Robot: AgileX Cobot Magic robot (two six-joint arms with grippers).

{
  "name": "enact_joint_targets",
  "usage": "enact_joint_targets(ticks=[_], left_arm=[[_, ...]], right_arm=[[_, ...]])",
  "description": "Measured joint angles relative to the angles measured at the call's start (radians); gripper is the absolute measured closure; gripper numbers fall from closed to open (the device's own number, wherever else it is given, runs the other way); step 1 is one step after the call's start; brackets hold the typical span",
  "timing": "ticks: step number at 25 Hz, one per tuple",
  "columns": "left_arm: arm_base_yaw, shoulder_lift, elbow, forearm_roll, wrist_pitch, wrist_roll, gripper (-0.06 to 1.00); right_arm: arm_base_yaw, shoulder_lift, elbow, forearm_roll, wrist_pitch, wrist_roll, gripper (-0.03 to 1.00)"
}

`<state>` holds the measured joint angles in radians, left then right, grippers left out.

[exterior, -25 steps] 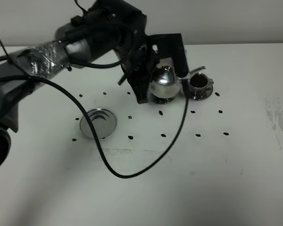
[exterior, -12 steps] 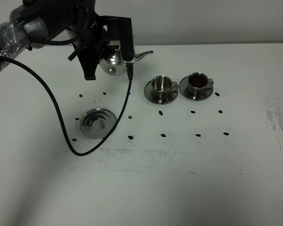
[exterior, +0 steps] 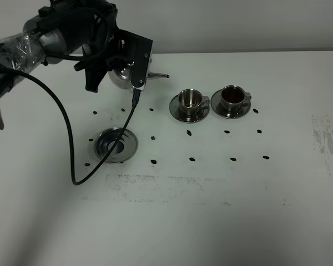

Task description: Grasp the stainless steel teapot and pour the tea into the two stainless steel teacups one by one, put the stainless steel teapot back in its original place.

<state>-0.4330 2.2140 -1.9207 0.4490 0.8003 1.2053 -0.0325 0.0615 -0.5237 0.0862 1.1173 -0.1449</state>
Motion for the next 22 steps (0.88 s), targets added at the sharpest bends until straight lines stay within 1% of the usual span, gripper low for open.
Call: enact_joint_targets(ticks=[10, 12, 17, 22], left_arm=[[-0.064, 0.072, -0.036, 0.119, -0.038, 0.001, 0.77], [-0.077, 0.079, -0.040, 0.154, -0.044, -0.002, 0.77], [-0.105, 0.097, -0.052, 0.248, -0.051, -0.056, 0.77], [-0.128, 0.099, -0.056, 0.305, -0.058, -0.068, 0.77]], right_arm=[[0.000, 0.000, 0.000, 0.000, 0.000, 0.000, 0.64], [0.000, 0.000, 0.000, 0.000, 0.000, 0.000, 0.64], [0.000, 0.000, 0.000, 0.000, 0.000, 0.000, 0.64], [0.000, 0.000, 0.000, 0.000, 0.000, 0.000, 0.64]])
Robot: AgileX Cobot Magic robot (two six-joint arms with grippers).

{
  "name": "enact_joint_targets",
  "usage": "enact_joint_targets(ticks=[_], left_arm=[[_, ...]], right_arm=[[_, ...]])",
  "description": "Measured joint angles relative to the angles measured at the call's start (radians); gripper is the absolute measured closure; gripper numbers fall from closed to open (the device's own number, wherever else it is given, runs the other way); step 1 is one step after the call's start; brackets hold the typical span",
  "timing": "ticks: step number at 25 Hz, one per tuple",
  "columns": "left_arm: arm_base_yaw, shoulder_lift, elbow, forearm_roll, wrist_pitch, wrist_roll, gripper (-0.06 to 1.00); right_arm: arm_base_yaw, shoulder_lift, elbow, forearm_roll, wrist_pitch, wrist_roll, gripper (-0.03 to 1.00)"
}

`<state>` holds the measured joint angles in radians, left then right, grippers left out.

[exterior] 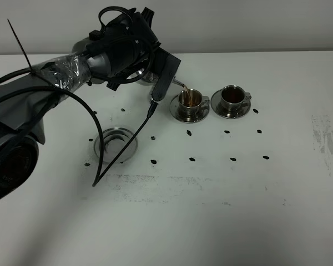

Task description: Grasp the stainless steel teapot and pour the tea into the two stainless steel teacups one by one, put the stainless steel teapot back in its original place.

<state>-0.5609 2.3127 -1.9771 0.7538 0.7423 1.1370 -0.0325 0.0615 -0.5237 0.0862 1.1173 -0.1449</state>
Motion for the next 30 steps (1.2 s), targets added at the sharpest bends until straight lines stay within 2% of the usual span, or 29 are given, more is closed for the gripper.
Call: enact_joint_targets(ticks=[14, 30], left_arm=[[-0.020, 0.000, -0.002, 0.108, -0.002, -0.002, 0.77], [-0.028, 0.000, -0.002, 0.126, -0.002, 0.002, 0.77]], right_arm=[[0.000, 0.000, 0.000, 0.000, 0.000, 0.000, 0.64], [0.000, 0.000, 0.000, 0.000, 0.000, 0.000, 0.64]])
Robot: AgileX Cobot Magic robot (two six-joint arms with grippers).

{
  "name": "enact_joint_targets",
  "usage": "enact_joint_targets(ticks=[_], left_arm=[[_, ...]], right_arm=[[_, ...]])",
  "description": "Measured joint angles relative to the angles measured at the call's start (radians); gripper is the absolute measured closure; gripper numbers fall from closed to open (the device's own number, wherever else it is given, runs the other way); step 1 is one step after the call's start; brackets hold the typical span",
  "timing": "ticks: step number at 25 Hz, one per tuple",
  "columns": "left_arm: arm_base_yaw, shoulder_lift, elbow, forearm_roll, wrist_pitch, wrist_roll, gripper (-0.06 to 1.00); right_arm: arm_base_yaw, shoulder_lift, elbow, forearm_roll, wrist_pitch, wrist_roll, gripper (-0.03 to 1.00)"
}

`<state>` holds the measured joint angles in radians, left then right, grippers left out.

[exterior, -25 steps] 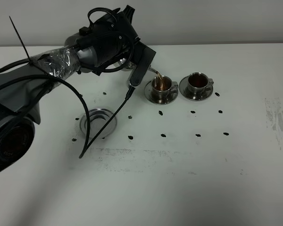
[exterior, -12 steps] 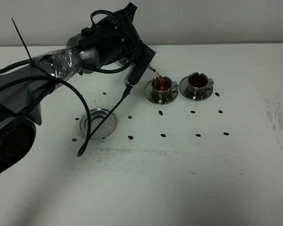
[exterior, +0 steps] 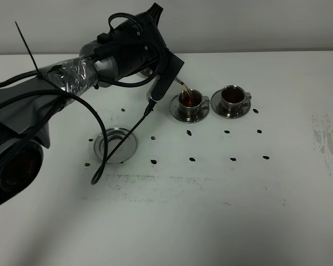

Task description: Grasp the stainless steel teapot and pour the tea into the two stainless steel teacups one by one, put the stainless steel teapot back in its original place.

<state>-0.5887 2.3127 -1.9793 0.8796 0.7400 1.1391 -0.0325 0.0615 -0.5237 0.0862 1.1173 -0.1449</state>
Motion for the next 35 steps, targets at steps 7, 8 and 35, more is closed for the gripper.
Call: enact_joint_targets(ticks=[7, 8, 35], left_arm=[[0.000, 0.000, 0.000, 0.001, 0.000, 0.014, 0.77], [0.000, 0.000, 0.000, 0.003, 0.000, 0.015, 0.77], [0.000, 0.000, 0.000, 0.021, 0.003, 0.018, 0.77]], right_arm=[[0.000, 0.000, 0.000, 0.000, 0.000, 0.000, 0.64], [0.000, 0.000, 0.000, 0.000, 0.000, 0.000, 0.64], [0.000, 0.000, 0.000, 0.000, 0.000, 0.000, 0.64]])
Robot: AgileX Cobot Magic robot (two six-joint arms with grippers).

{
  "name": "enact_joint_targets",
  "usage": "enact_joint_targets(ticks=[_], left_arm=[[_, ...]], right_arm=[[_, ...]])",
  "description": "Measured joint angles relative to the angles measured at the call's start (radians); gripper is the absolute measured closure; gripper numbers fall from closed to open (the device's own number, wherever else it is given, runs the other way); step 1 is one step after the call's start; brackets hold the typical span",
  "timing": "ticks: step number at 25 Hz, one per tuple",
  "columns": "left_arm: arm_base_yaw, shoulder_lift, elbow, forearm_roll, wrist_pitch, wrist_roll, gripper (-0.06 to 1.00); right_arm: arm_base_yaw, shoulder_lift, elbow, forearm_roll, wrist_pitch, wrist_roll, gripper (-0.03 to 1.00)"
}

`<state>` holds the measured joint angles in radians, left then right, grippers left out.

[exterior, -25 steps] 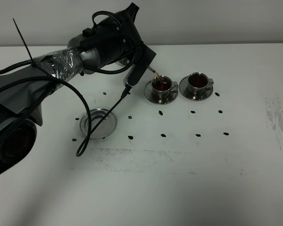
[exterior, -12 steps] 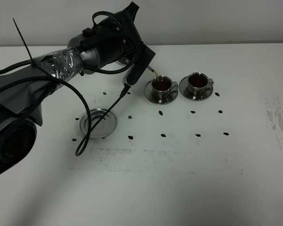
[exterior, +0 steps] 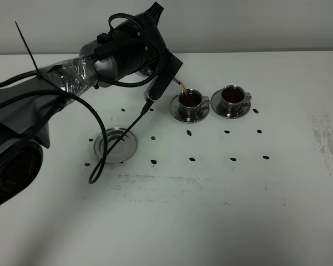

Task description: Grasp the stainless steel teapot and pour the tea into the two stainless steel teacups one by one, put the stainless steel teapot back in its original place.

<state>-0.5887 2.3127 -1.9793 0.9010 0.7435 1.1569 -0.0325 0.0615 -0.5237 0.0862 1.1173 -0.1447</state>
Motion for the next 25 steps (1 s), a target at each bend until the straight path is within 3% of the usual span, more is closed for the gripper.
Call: enact_joint_targets(ticks=[9, 13, 19, 25], left_arm=[[0.000, 0.000, 0.000, -0.085, 0.036, 0.000, 0.77], [0.013, 0.000, 0.000, -0.168, 0.047, -0.004, 0.77], [0.034, -0.001, 0.000, -0.245, 0.095, -0.111, 0.77], [0.049, -0.053, 0.000, -0.416, 0.123, -0.133, 0.77]], right_arm=[[0.000, 0.000, 0.000, 0.000, 0.000, 0.000, 0.64], [0.000, 0.000, 0.000, 0.000, 0.000, 0.000, 0.64], [0.000, 0.000, 0.000, 0.000, 0.000, 0.000, 0.64], [0.000, 0.000, 0.000, 0.000, 0.000, 0.000, 0.64]])
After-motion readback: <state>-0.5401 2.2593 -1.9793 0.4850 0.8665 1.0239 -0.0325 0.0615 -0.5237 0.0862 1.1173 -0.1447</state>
